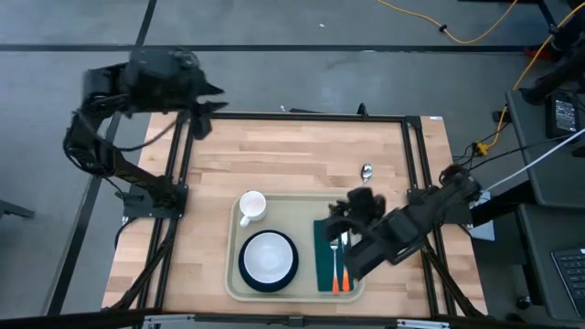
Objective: Set up tray
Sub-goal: Put the orange spoon on top of the dark green napkin to the left of the orange fork
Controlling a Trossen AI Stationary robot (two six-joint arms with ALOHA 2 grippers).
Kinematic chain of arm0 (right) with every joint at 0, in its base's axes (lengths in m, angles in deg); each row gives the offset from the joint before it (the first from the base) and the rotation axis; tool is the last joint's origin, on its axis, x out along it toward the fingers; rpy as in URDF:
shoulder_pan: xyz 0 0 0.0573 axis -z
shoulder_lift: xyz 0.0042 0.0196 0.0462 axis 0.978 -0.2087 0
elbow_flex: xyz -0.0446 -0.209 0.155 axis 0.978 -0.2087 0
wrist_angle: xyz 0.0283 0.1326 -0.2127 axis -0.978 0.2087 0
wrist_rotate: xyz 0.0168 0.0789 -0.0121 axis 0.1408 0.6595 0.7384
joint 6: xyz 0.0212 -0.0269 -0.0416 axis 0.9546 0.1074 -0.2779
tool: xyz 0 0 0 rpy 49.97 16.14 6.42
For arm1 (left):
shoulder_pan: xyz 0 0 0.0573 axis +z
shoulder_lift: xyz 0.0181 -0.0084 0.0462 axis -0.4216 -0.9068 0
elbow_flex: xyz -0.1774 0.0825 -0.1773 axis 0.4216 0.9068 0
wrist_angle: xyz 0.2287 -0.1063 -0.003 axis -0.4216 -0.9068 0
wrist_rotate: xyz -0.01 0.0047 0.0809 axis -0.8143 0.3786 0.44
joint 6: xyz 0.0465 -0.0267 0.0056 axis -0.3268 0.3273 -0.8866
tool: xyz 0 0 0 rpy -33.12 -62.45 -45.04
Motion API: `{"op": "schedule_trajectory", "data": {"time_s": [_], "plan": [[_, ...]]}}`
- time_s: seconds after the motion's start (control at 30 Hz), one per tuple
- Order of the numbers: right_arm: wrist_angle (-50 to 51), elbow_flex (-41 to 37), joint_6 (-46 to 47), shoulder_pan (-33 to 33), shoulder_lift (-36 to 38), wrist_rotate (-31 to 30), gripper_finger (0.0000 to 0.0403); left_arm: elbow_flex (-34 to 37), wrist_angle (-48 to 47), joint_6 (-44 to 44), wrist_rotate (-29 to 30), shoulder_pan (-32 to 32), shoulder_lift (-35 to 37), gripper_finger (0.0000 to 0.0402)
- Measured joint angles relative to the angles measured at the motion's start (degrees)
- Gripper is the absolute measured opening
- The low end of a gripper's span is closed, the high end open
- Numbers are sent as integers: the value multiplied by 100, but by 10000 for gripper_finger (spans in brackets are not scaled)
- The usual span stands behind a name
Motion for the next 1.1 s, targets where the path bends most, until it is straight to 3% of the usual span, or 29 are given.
{"op": "schedule_trajectory", "data": {"time_s": [0.23,0.37,0.5,0.7,0.93,1.1], "plan": [[-1,0,-1783,80,789,-1295,129,794,370,-25,-137,-393,-479,143],[-7,-30,-2668,392,1141,-1627,129,1312,1185,-454,-177,-532,-841,143],[-5,-471,-3116,946,1606,-1589,129,1788,2308,-670,-695,-533,-1196,143],[11,-2002,-2963,1682,2901,-977,129,2131,3507,-594,-1572,-522,-1880,143],[7,-3451,-2858,1585,4438,-783,129,2129,4473,-478,-1870,-637,-2693,143],[-2,-3952,-3643,1527,5237,-695,129,1993,5056,178,-1927,-664,-3350,143]]}}
